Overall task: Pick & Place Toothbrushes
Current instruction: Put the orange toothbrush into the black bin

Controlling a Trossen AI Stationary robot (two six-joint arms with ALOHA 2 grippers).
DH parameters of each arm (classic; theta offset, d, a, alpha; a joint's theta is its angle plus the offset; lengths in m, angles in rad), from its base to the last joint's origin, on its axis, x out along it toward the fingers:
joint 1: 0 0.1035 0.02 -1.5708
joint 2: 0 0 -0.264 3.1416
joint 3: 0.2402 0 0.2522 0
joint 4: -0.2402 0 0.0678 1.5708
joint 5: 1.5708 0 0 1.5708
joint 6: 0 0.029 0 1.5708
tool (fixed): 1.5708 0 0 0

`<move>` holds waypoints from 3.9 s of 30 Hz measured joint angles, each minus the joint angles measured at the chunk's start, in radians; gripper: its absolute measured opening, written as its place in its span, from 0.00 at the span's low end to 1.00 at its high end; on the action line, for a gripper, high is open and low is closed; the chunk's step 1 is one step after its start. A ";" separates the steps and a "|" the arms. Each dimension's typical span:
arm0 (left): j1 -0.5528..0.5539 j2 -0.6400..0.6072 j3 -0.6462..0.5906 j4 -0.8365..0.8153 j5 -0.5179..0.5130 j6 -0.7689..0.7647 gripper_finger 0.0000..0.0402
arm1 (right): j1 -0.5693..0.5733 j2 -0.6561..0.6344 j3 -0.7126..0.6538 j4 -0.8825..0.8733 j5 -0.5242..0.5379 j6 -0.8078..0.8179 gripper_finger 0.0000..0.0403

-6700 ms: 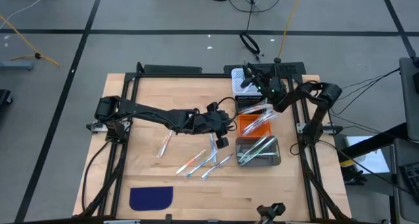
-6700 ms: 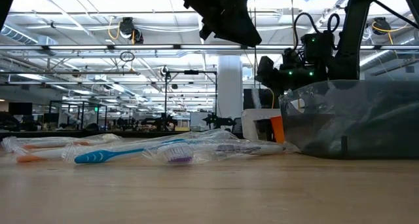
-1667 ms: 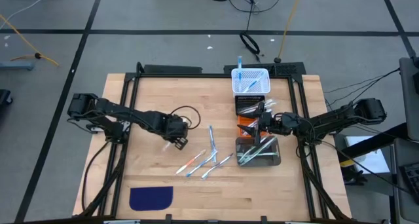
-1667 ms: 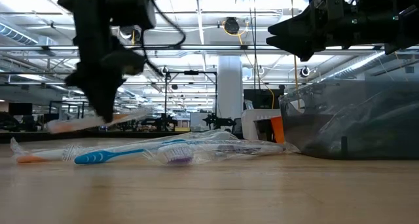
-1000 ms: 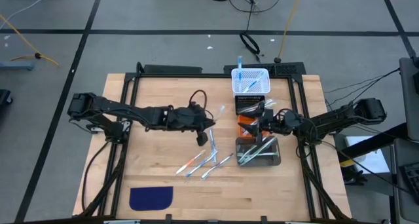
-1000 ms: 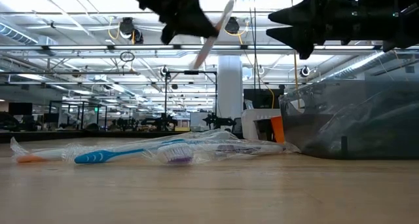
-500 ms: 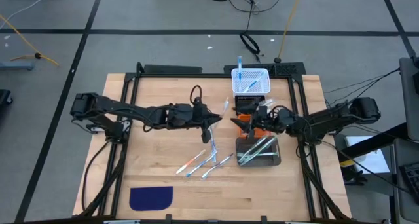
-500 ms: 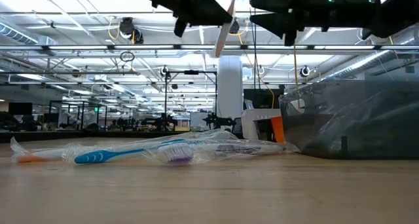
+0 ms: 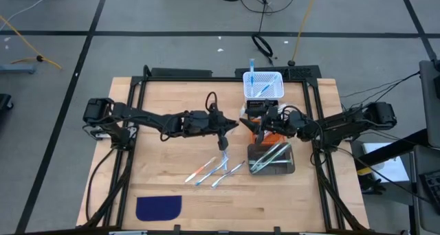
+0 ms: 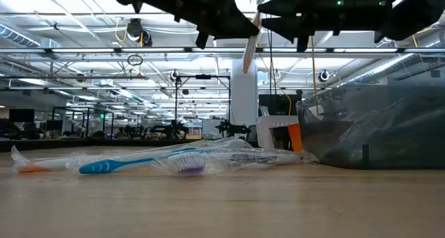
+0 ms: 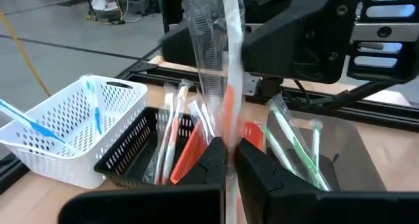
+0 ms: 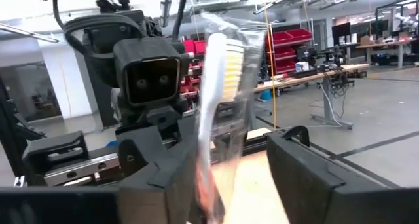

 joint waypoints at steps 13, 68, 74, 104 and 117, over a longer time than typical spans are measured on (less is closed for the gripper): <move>0.031 0.000 0.000 -0.006 0.007 -0.006 0.01 | 0.000 0.000 0.000 0.019 0.000 -0.071 0.01; 0.031 0.000 0.000 -0.065 -0.076 0.025 0.34 | -0.210 0.077 -0.335 0.309 0.427 0.105 0.00; 0.031 0.000 0.000 -0.066 -0.076 0.025 0.34 | -0.209 0.220 -0.335 0.449 0.427 0.139 0.00; 0.031 0.000 0.000 -0.081 -0.076 0.024 0.34 | -0.154 0.257 -0.375 0.536 0.573 -0.067 0.42; 0.054 0.007 0.000 -0.218 -0.139 0.071 0.34 | -0.106 0.053 -0.430 0.534 0.302 -0.149 0.35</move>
